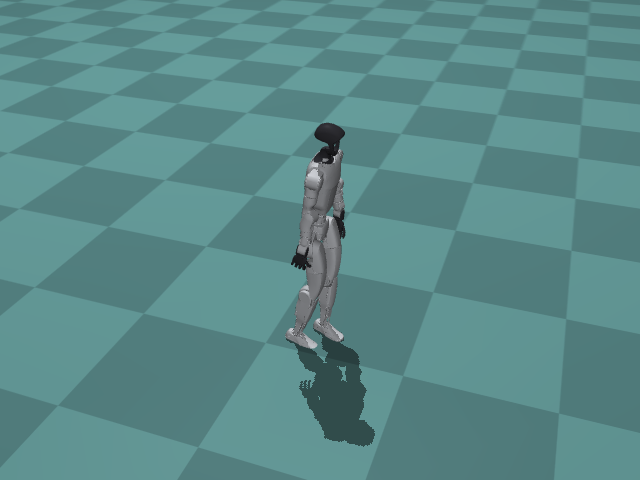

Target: In place motions

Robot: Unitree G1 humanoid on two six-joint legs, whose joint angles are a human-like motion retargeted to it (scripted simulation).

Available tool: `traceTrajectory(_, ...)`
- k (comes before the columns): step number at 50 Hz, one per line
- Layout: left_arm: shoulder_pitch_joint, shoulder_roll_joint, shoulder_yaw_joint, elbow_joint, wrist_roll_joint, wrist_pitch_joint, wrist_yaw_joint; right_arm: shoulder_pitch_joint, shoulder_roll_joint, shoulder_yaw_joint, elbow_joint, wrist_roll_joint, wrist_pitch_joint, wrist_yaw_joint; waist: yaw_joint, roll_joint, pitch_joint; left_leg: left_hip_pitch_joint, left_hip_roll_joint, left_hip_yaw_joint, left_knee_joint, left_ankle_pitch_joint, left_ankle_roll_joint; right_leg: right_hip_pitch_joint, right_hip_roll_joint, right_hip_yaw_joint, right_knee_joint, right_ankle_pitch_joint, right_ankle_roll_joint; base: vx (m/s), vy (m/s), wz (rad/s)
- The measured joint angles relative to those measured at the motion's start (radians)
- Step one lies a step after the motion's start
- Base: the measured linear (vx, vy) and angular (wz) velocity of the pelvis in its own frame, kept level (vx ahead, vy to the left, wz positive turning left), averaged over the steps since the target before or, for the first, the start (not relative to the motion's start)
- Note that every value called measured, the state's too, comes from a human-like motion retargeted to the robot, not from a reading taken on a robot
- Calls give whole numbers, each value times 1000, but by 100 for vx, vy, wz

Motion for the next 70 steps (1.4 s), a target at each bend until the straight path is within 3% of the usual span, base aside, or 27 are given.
traceTrajectory(7,20,15,43,63,-27,-2,20,21,-38,3,-13,-88,-1,-38,-17,3,-5,-66,51,224,-59,-135,-20,91,-16,-344,-78,-19,24,-42,-18,302)
traceTrajectory(13,47,73,83,138,6,17,69,32,-71,-52,-3,-22,7,-39,-34,-32,-21,-80,188,790,-69,-295,-80,155,-29,-641,-117,-48,63,-32,-15,321)
traceTrajectory(15,64,85,109,156,0,18,86,30,-78,-63,-11,-8,9,-54,-33,-48,-30,-63,240,991,-48,-306,-117,167,-33,-708,-124,-56,76,-24,-9,253)
traceTrajectory(18,102,92,161,175,-21,19,102,24,-83,-64,-45,-3,3,-80,-35,-68,-50,-38,287,1165,3,-280,-112,177,-43,-789,-127,-67,96,-24,-2,204)
traceTrajectory(20,129,89,200,189,-43,21,114,14,-81,-58,-76,-4,-3,-92,-46,-70,-67,-26,301,1179,42,-250,-81,183,-42,-852,-125,-74,109,-18,0,168)
traceTrajectory(23,173,69,257,207,-78,26,129,1,-68,-51,-120,2,-12,-92,-32,-84,-89,2,297,1216,36,-198,-93,196,-48,-904,-123,-81,122,-10,7,108)
traceTrajectory(25,198,49,290,217,-109,28,130,-15,-50,-57,-151,20,-14,-84,-41,-87,-107,-40,255,1099,13,-202,-70,205,-47,-963,-130,-81,134,-6,9,129)
traceTrajectory(31,223,-23,361,183,-174,18,114,-64,21,-27,-231,132,-40,-41,36,-126,-50,11,190,1071,-29,-218,-57,267,-46,-1001,-149,-81,150,-12,15,30)
traceTrajectory(36,246,-50,373,143,-165,4,88,-73,68,39,-308,92,-51,35,76,-157,-45,30,160,1041,-27,-262,-69,299,-56,-1026,-152,-81,166,-1,14,19)
traceTrajectory(40,237,-48,356,148,-159,11,89,-57,76,92,-347,4,-76,54,70,-148,-49,47,147,987,-33,-302,-64,335,-48,-1042,-129,-59,163,5,16,43)
traceTrajectory(43,225,-43,331,139,-151,15,84,-40,66,101,-323,-54,-79,40,53,-103,-80,49,172,951,-42,-327,-65,336,-45,-1015,-53,29,132,8,18,63)
traceTrajectory(45,211,-44,305,121,-152,15,89,-32,56,97,-288,-77,-72,23,37,-40,-93,47,227,919,-47,-336,-67,305,-52,-931,67,104,60,2,14,83)
traceTrajectory(47,189,-45,272,95,-159,13,97,-34,44,91,-238,-81,-58,-2,0,20,-98,37,273,872,-47,-334,-73,204,-86,-738,280,143,-26,-3,14,114)
traceTrajectory(50,162,-37,226,54,-147,5,88,-36,34,82,-165,-68,-27,-33,-57,38,-123,4,265,828,-62,-321,-65,-16,-81,-383,509,122,-3,-4,13,133)
traceTrajectory(52,127,-21,179,21,-112,0,65,-30,35,63,-114,-47,7,-54,-111,55,-119,-10,262,778,-71,-305,-52,-124,19,-194,567,106,37,-11,7,174)
traceTrajectory(55,76,-2,126,-6,-80,-6,57,-19,38,34,-62,-4,18,-56,-136,60,-93,-14,266,731,-71,-293,-44,-182,38,-155,579,69,11,-11,4,146)
traceTrajectory(59,45,-8,85,-41,-84,-16,39,14,47,18,-37,10,20,-50,-144,41,-71,-12,249,679,-63,-291,-39,-218,60,-76,423,17,1,-1,3,123)
traceTrajectory(62,49,-25,79,-57,-95,-25,14,32,53,18,-38,1,17,-64,-175,9,-49,14,200,633,-63,-293,-33,-206,94,61,204,-3,41,7,4,140)
traceTrajectory(65,57,-32,66,-34,-97,-28,15,41,53,20,-42,-3,12,-72,-199,-38,-24,72,130,596,-76,-297,-26,-153,71,153,-2,-8,85,19,1,122)
traceTrajectory(67,61,-28,51,17,-85,-26,14,51,53,26,-46,-9,8,-77,-181,-64,-14,135,99,590,-103,-294,-29,-94,50,122,-93,9,61,34,-4,45)
traceTrajectory(70,47,-15,43,133,-23,-21,17,59,61,21,-55,-25,16,-65,-121,-74,-37,174,83,584,-130,-288,-32,-28,-24,-56,-131,34,115,30,-1,67)
